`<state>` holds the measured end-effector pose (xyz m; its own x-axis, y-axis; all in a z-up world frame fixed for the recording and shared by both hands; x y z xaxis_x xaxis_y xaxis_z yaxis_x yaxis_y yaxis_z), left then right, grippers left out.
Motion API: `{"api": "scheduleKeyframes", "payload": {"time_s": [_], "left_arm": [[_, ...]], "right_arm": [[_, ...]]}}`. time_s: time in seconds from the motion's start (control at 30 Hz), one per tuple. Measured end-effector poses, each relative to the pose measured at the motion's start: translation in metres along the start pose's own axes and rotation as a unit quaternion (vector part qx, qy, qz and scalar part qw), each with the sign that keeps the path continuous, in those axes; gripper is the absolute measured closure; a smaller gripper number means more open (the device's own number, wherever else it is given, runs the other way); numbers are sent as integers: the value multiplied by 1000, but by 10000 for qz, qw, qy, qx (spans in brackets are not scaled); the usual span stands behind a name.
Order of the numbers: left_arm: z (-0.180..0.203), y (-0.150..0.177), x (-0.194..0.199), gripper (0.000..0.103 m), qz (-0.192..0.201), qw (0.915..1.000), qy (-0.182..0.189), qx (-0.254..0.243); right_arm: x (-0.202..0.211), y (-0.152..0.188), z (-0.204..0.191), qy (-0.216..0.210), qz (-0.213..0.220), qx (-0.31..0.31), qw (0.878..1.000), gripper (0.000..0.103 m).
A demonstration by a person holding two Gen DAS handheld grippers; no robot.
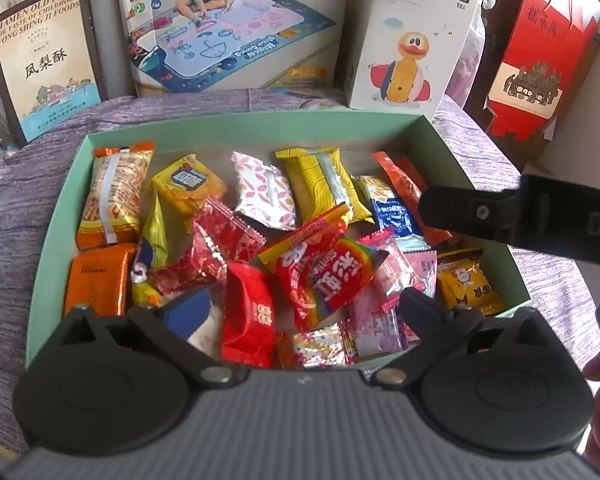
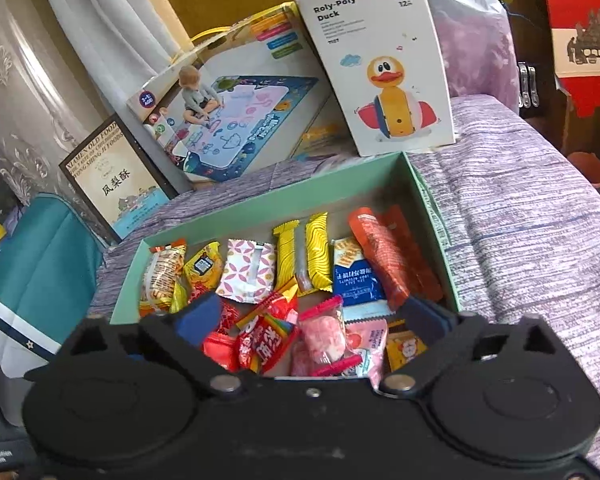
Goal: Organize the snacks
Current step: 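Carry the pink candy and floral candy into the tray, open both grippers, then grasp the brown gold-edged chocolate with the right gripper while the left grasps the orange lollipop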
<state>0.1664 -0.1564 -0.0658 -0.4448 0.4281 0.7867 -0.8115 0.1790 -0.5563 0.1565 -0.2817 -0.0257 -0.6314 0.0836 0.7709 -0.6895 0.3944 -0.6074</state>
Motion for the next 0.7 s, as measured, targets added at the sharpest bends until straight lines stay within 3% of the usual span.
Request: {"api": "scheduleKeyframes", "payload": {"time_s": [0.4,0.7], "left_arm": [[10,12,25,0,68,10000,-19,46],[37,36,36,0,-83,9996,130,-238]], "right_arm": [[27,13,9,56,-32,32,10000,0],[48,30,46,304,-64,-202,9993,0]]}}
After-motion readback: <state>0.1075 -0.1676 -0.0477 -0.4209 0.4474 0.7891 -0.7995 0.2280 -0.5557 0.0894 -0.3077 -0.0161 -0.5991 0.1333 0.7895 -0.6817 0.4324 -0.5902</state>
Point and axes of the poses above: each gripper's, at about its wrist camera, not at the fingertips, and x roughly against the way its jaws point, z to its right, y to its underside, the point moved 4 cm from there along -x, roughly the way its jaws point, and after that the axes turned 13 degrees about y, right-handed, at the moved point
